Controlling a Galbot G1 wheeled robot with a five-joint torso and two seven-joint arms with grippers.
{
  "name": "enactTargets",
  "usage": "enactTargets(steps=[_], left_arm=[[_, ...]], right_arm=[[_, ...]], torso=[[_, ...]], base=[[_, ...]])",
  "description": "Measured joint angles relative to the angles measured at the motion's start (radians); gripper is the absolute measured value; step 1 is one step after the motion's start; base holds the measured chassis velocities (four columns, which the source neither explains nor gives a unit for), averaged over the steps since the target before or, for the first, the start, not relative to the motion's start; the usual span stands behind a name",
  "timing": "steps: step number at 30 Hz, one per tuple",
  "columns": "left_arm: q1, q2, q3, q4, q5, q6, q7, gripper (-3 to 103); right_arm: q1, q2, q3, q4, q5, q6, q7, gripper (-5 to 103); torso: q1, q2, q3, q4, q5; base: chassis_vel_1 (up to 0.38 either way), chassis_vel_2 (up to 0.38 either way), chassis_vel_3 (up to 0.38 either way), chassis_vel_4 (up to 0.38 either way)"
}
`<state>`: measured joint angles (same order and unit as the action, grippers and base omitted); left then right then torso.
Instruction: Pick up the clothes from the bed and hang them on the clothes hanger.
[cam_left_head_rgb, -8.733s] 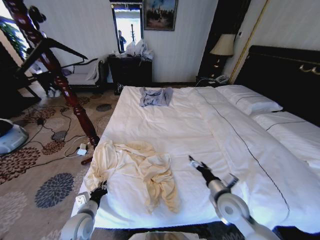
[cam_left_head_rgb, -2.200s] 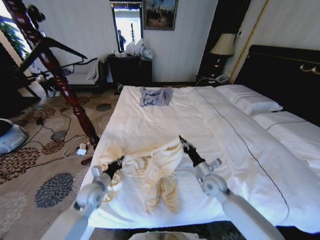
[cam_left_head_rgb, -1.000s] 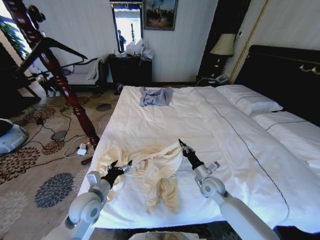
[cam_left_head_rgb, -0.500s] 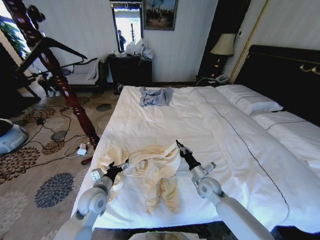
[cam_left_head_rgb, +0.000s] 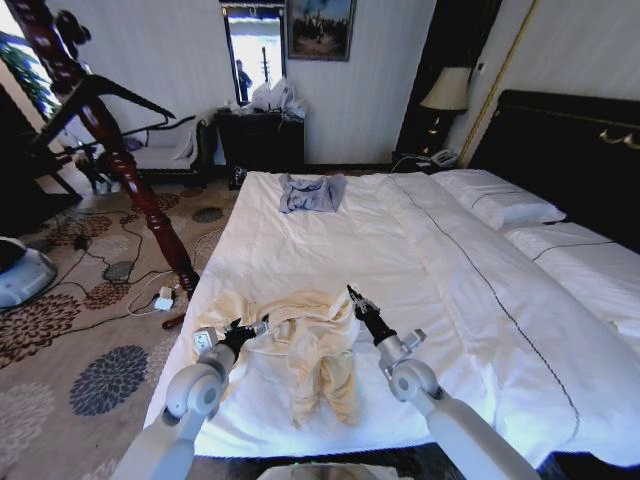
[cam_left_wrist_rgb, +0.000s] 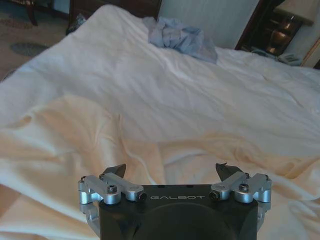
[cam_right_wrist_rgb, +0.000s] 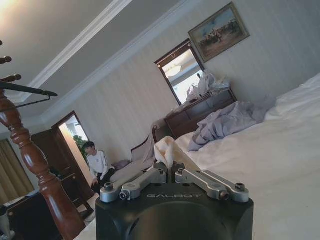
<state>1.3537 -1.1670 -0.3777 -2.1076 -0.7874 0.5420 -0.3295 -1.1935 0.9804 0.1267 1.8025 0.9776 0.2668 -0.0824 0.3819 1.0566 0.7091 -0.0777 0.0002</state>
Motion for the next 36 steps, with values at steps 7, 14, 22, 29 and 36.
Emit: enactTargets(steps=[7,14,22,29,36], left_arm=[[-0.016,-0.03,0.05,0.058,0.028,-0.001,0.002,92],[0.002,-0.027,0.052,0.063,0.044,-0.006,0.01,65],[0.034,-0.017,0.031,0.048,0.034,-0.008,0.013,38],[0.049,0.011,0.003,0.027,-0.001,-0.01,0.021,11],[0.057,0.056,-0.043,-0.024,-0.045,-0.088,0.061,0]], right_arm=[[0.005,0.001,0.0,-0.006,-0.006,0.001,0.0,2],[0.014,0.001,-0.004,-0.007,-0.006,0.002,0.0,2],[0.017,-0.007,0.001,-0.007,-0.004,0.006,-0.002,2],[0.022,-0.013,0.012,-0.002,0.002,0.008,-0.002,2],[0.032,-0.032,0.042,0.023,0.025,0.01,0.001,2]], torso=[[0.0,0.0,0.0,-0.0001,-0.0002],[0.0,0.0,0.0,0.0,-0.0001],[0.0,0.0,0.0,-0.0001,-0.0002],[0.0,0.0,0.0,0.0,-0.0002],[0.0,0.0,0.0,0.0,-0.0002]], base=[[0.0,0.0,0.0,0.0],[0.0,0.0,0.0,0.0],[0.0,0.0,0.0,0.0],[0.0,0.0,0.0,0.0],[0.0,0.0,0.0,0.0]])
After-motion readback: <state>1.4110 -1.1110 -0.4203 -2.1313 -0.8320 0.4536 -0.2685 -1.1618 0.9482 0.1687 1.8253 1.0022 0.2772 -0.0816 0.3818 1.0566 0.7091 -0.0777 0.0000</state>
